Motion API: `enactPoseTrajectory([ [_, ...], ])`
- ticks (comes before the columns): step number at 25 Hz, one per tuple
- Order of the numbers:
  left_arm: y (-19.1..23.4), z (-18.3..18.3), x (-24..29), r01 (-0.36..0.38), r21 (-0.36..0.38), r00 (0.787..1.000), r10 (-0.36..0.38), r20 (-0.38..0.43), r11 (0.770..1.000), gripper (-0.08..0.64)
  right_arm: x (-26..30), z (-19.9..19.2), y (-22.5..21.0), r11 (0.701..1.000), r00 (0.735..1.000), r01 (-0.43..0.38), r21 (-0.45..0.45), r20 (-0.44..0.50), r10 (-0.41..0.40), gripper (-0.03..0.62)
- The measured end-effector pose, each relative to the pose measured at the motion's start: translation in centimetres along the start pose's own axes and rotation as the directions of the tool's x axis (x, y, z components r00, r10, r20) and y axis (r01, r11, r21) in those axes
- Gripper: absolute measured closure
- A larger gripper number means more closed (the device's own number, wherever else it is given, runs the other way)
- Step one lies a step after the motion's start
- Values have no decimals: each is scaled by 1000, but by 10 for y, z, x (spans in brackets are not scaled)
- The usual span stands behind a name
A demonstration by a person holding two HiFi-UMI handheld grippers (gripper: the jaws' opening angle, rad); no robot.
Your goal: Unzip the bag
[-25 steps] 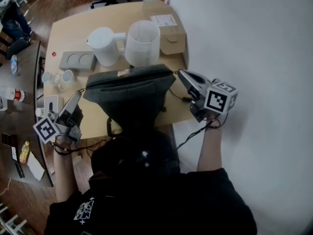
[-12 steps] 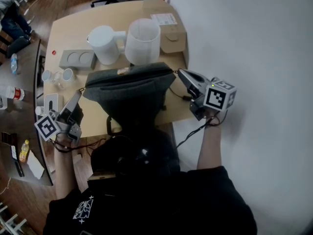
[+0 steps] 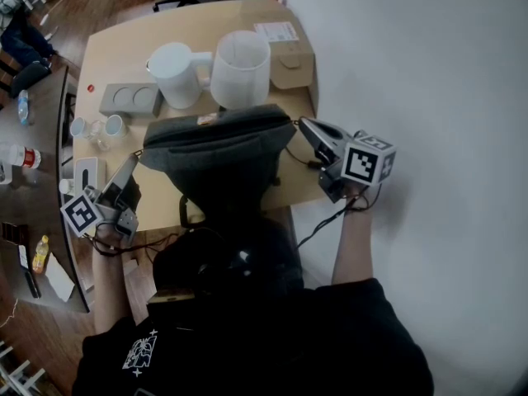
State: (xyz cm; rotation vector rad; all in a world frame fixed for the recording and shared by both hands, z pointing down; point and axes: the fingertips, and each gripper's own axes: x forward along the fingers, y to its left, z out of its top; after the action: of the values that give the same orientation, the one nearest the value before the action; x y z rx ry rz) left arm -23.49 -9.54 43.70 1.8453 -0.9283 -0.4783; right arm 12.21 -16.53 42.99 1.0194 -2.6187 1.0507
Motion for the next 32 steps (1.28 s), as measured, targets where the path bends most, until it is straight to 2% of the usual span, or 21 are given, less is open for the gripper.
enactPoseTrajectory([
  [32, 13, -6, -1, -22, 4, 1000, 22, -16, 1000, 557, 2, -10, -10, 999, 1000, 4, 39, -6, -4, 581],
])
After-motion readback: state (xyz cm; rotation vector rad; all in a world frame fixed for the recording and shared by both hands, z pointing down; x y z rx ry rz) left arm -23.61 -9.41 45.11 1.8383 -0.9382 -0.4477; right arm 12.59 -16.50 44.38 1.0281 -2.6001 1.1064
